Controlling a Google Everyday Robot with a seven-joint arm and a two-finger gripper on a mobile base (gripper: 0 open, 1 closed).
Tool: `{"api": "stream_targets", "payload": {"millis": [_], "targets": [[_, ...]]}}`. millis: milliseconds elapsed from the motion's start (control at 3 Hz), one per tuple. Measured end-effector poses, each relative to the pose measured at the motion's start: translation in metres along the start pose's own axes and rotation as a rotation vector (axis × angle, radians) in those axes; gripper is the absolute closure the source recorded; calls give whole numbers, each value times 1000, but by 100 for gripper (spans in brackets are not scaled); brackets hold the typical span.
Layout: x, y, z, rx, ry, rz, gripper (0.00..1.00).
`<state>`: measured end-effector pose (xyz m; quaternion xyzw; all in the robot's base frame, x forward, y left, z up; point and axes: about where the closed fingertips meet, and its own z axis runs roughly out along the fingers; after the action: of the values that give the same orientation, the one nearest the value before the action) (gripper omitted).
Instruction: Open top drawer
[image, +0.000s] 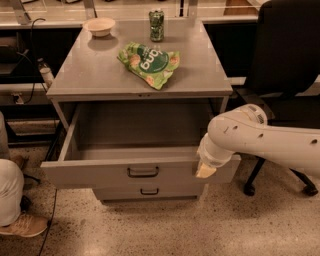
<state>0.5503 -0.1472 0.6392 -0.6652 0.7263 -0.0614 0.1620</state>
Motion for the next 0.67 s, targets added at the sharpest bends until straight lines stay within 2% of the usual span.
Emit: {"api": "stream_targets", "payload": {"millis": [667], "targets": [[-1,0,0,0,0,-2,51]]}}
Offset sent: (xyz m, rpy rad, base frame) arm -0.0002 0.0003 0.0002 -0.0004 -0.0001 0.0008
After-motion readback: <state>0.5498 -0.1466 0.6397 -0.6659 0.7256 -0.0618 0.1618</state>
